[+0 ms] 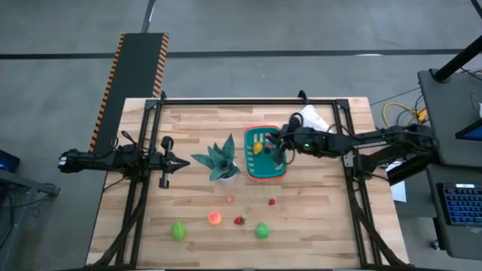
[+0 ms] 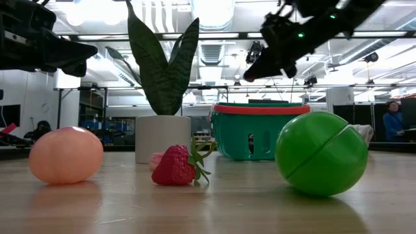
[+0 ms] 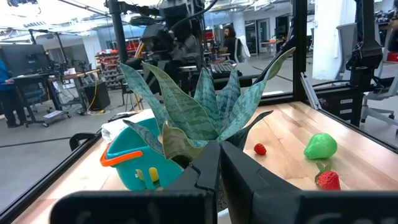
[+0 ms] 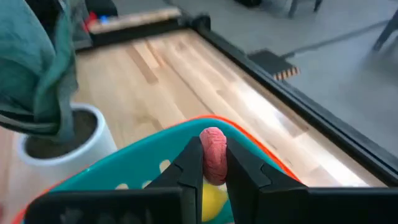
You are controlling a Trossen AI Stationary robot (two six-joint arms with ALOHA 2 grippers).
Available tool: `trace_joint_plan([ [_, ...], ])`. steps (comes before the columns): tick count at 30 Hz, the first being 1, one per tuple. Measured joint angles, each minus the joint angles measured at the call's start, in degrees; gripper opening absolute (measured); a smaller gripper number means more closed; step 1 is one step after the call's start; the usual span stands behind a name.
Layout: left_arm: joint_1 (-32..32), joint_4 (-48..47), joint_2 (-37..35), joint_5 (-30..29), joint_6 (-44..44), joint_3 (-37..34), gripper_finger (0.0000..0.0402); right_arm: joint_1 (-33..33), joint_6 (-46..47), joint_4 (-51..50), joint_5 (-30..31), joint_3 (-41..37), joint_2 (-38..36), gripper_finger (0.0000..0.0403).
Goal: Build produce basket
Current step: Put the right peach into the basket
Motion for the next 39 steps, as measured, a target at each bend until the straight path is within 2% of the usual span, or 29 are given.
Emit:
trace_joint_plan([
  [7, 0.0, 0.0, -0.1, 0.0, 0.0, 0.0, 0.0, -1.5, 1.8, -19.2, 0.1, 14.1, 9.5, 0.0038],
  [14, 0.0, -0.1, -0.1, 0.0, 0.0, 0.0, 0.0, -1.6, 4.1, -32.0, 0.6, 22.2, 17.6, 0.0038],
  [25, 0.0, 0.0, 0.0, 0.0, 0.0, 0.0, 0.0, -1.7, 4.1, -36.1, 0.7, 25.7, 24.0, 0.0038],
  [32, 0.0, 0.0, 0.0, 0.0, 0.0, 0.0, 0.0, -1.9, 6.2, -42.0, 5.6, 25.5, 23.9, 0.0038],
  [39, 0.0, 0.0, 0.0, 0.0, 0.0, 0.0, 0.0, -1.9, 6.4, -42.5, 5.7, 25.5, 23.8, 0.0038],
])
